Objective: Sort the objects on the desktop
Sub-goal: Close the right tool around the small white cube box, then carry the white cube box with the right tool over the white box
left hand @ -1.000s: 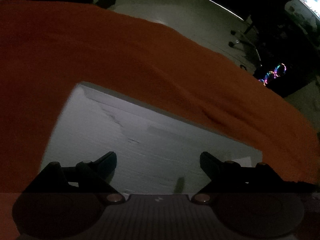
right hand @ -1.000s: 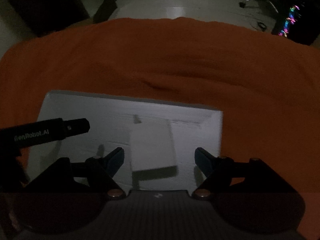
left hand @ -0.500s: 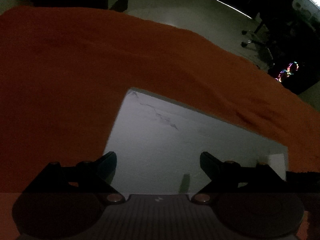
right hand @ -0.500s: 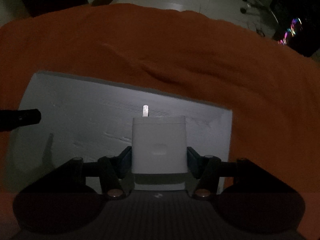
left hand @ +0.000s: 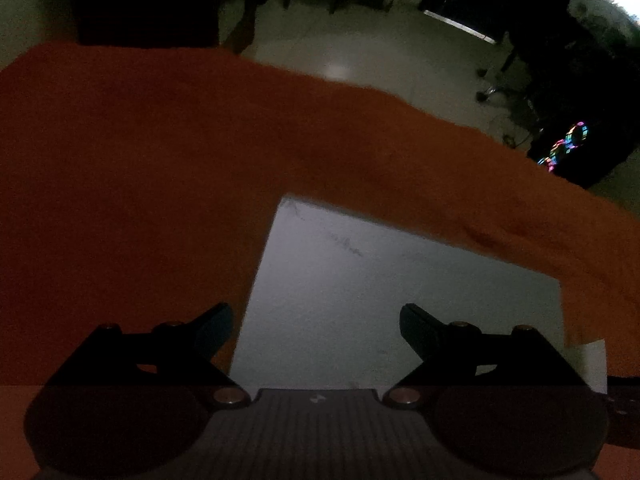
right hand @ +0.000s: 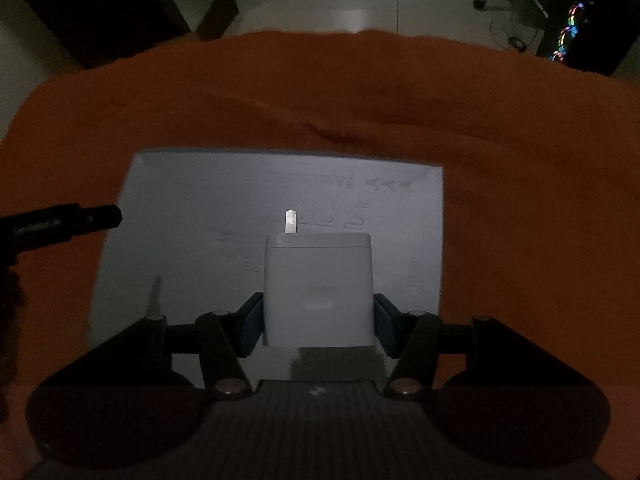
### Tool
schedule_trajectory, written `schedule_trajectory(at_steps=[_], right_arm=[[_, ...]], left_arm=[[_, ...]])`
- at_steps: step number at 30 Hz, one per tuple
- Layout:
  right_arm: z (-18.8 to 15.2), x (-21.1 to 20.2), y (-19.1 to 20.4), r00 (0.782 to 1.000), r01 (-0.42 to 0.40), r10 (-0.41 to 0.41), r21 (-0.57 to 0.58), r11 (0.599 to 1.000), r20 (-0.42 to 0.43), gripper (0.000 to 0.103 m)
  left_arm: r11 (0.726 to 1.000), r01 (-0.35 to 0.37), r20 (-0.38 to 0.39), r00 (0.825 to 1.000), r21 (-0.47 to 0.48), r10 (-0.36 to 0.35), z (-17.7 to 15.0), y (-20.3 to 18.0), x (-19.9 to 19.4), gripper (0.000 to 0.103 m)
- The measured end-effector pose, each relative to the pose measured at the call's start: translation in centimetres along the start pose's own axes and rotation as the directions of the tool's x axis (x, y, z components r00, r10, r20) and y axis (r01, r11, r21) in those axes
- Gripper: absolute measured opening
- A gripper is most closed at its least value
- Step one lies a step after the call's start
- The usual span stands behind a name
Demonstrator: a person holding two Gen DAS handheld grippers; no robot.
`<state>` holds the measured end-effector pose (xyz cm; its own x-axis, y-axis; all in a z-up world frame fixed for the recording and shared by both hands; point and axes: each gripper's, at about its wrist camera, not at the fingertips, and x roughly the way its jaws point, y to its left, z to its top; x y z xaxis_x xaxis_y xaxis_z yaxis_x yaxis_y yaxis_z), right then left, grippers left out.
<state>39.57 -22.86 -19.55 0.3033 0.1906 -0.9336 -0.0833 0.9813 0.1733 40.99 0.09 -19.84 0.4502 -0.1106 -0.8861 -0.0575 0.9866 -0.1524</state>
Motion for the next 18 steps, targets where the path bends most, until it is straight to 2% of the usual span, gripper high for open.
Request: schedule_trajectory(at_steps=[5, 10, 14, 18], right_arm=[[-3.0, -6.2, 1.3, 0.999, -0.005, 0.006, -0.012, 1.000, 0.052, 0.059], [-7.8, -12.4, 3.6, 0.996, -0.040, 0.044, -0.043, 0.998, 0.084, 0.059], [-12.5, -15.2, 5.7, 0.993, -0.099, 0.105, -0.084, 0.991, 0.062, 0.059], [-17.0, -16.0, 7.0, 0.991, -0.130, 0.132, -0.119, 0.984, 0.011, 0.059]], left_arm=[[0.999, 0.023, 0.057, 0.998, 0.034, -0.025, -2.2, 0.9, -6.7, 0.090], [0.997, 0.032, 0.105, 0.994, 0.063, -0.039, -7.0, 2.4, -13.3, 0.090], [0.995, 0.039, 0.081, 0.996, 0.090, -0.047, -11.4, 3.7, -16.6, 0.090], [0.995, 0.034, 0.054, 0.998, 0.091, -0.039, -15.4, 4.9, -18.1, 0.090]])
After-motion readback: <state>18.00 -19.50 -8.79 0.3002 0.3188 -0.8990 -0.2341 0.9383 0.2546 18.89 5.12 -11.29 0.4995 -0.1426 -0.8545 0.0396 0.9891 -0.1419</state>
